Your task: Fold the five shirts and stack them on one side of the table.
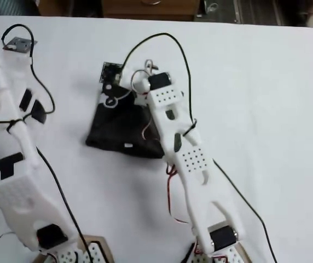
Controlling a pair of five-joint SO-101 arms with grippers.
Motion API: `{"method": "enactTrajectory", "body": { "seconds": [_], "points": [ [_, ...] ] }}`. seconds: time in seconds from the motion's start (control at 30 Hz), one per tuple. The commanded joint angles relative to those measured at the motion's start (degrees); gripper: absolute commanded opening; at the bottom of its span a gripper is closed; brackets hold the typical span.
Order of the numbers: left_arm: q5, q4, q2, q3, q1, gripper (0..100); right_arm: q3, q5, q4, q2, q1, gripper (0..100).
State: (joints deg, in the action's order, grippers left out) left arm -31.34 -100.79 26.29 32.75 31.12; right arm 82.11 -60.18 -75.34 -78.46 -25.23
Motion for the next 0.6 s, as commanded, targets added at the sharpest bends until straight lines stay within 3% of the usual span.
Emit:
{"method": "enactTrajectory", "body": {
  "seconds": [0.0,0.1,0.17,0.43,0.57],
  "points": [
    [0.00,-1.14,-0.79,0.13,0.44,23,-1.58,-2.29,-1.27,0.48,0.84,23.8],
    [0.09,-1.14,-0.79,0.13,0.44,23,-2.11,-9.05,-3.47,0.48,0.75,0.4],
    [0.09,-1.14,-0.88,0.13,0.44,23,-2.11,-10.99,-5.49,0.75,1.19,4.2],
    [0.09,-1.05,-0.88,0.13,0.35,23,1.05,-10.64,-16.92,2.68,4.09,2.2],
    [0.09,-0.79,-0.88,0.22,0.18,23,6.33,-2.64,-18.95,4.44,7.16,2.1]
  ]
}}
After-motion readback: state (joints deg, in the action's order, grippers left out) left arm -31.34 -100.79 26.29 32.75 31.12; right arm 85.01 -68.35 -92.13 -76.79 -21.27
